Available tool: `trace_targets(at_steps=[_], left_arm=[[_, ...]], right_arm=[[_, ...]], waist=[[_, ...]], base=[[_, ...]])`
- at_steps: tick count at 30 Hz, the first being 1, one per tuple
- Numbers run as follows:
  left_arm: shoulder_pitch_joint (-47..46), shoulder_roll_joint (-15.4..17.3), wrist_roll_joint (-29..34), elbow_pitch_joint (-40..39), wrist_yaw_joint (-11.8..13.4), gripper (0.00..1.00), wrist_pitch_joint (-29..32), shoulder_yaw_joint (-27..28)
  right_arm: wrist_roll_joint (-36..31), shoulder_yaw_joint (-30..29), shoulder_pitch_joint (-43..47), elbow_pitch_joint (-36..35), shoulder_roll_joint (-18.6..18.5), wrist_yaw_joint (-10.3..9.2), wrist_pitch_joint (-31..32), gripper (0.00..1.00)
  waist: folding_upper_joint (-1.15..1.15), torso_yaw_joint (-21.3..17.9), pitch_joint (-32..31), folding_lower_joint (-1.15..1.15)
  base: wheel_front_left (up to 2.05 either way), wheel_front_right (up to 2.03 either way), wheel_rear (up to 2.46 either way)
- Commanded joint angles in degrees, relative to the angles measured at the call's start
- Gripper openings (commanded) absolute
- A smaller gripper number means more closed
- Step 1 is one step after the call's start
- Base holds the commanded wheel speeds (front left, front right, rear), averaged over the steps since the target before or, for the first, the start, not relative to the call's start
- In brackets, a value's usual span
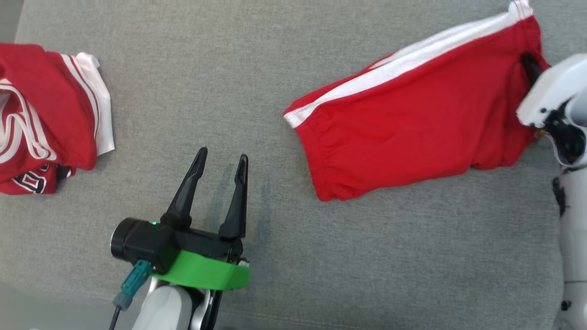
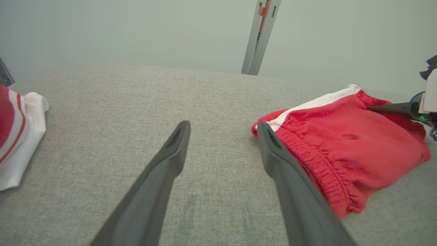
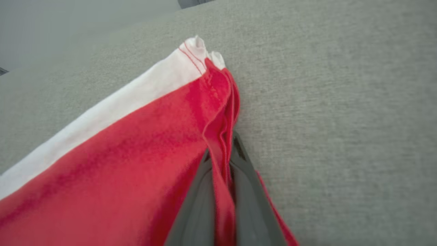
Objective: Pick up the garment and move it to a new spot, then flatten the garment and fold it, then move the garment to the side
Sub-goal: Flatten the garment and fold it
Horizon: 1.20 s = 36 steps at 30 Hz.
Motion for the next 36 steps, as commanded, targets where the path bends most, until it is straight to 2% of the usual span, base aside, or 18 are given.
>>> trace_targets(at_steps=[1, 8, 12, 15, 18, 23, 28, 36], left_arm=[[1.52, -0.01, 0.94, -0.07, -0.59, 1.00, -0.17, 0.86], [5.32, -0.23, 1.74, 1.30, -2.16, 1.00, -0.17, 3.90], [6.43, -0.31, 1.02, 1.76, -2.45, 1.00, -0.17, 4.82], [7.24, -0.31, 0.34, 2.05, -2.42, 1.00, -0.17, 4.57], [7.69, -0.31, -0.26, 2.18, -1.64, 1.00, -0.17, 3.87], [7.87, -0.32, -1.01, 2.47, -0.87, 1.00, -0.17, 2.79], [7.42, -0.32, -1.23, 3.35, -0.62, 1.00, -0.17, 1.92], [7.36, -0.31, -1.23, 5.07, -0.21, 1.00, -0.17, 1.55]], right_arm=[[0.64, -2.47, 1.96, -0.20, -1.09, -0.14, -0.38, 0.00], [-1.12, -13.03, 5.28, -2.40, -3.77, -0.11, -0.91, 0.00], [-2.33, -13.98, 5.38, -4.06, -2.14, -0.10, -1.59, 0.00], [-3.02, -11.44, 5.37, -5.84, 0.35, -0.10, -1.53, 0.00], [-2.73, -6.42, 5.79, -7.82, 3.83, -0.10, -0.78, 0.00], [-1.59, 2.40, 7.61, -8.95, 7.48, -0.10, -0.60, 0.00], [1.68, 9.01, 8.59, -4.67, 8.16, -0.10, -4.74, 0.00], [8.42, 15.98, 6.56, 4.88, 8.20, -0.10, -12.69, 0.00]], waist=[[0.00, -3.36, -3.80, 0.00], [0.00, -3.70, -6.83, 0.00], [0.00, -3.36, -8.12, 0.00], [0.00, -3.06, -9.15, 0.00], [0.00, -2.78, -9.85, 0.00], [0.00, -2.39, -10.07, 0.00], [0.00, -1.74, -9.97, 0.00], [0.00, -0.85, -10.68, 0.00]], base=[[0.00, 0.00, 0.00], [0.00, 0.00, 0.00], [0.00, 0.00, 0.00], [0.00, 0.00, 0.00], [0.00, 0.00, 0.00], [0.00, 0.00, 0.00], [0.00, 0.00, 0.00], [0.00, 0.00, 0.00]])
